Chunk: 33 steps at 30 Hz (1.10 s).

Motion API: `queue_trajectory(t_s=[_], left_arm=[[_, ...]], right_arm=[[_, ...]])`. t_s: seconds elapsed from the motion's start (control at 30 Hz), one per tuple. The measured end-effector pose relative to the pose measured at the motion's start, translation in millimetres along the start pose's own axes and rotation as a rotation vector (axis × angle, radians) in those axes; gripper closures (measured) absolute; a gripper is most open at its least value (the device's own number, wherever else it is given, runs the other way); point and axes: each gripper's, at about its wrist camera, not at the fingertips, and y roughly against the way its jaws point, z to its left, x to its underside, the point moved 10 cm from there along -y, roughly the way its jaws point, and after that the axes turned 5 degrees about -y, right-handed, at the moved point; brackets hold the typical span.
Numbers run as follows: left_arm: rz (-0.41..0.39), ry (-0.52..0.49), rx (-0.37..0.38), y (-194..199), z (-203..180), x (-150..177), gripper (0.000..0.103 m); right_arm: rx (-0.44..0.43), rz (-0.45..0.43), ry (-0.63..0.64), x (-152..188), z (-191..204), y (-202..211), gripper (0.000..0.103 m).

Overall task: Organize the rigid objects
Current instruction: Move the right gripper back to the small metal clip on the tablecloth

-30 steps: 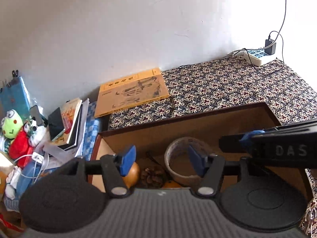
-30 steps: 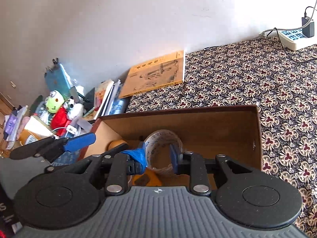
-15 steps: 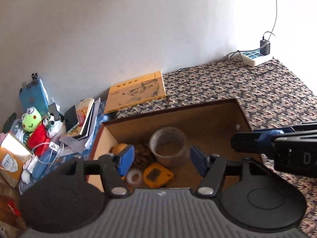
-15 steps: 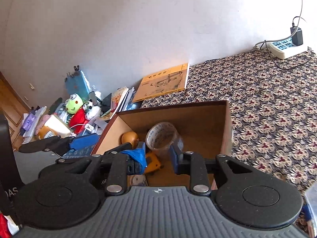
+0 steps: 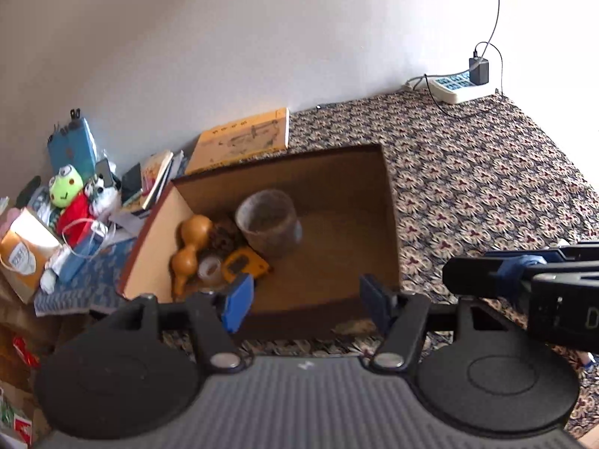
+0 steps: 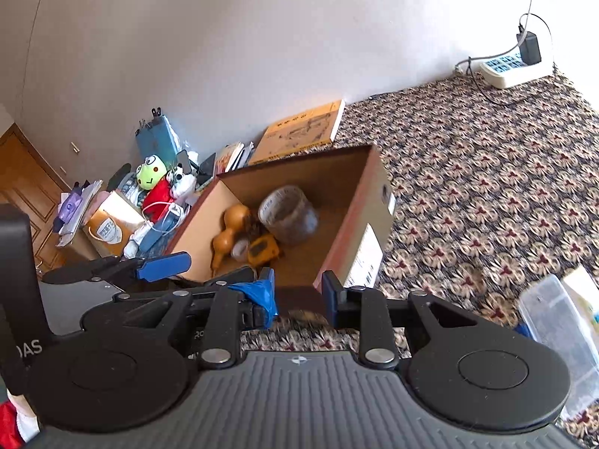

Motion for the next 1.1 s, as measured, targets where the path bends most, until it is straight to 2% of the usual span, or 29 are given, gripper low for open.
queue_trajectory(t_s=[0.33, 0.7, 1.1], left_arm=[[0.049, -0.023, 0.014, 3.6, -40.6, 18.8, 0.035], [0.099, -0.055, 0.077, -8.7, -77.4, 35.5, 0.034], [0.176, -0.046, 0.143, -36.7, -85.0, 59.9, 0.034]], right_arm=[[0.004, 0.01, -0.044, 24.0, -34.9, 18.9, 0.093], [0.018, 0.033, -0.134, 42.2, -70.9, 25.7, 0.093], [0.029, 0.076, -0.241, 61.9, -91.2, 8.2, 0.093]])
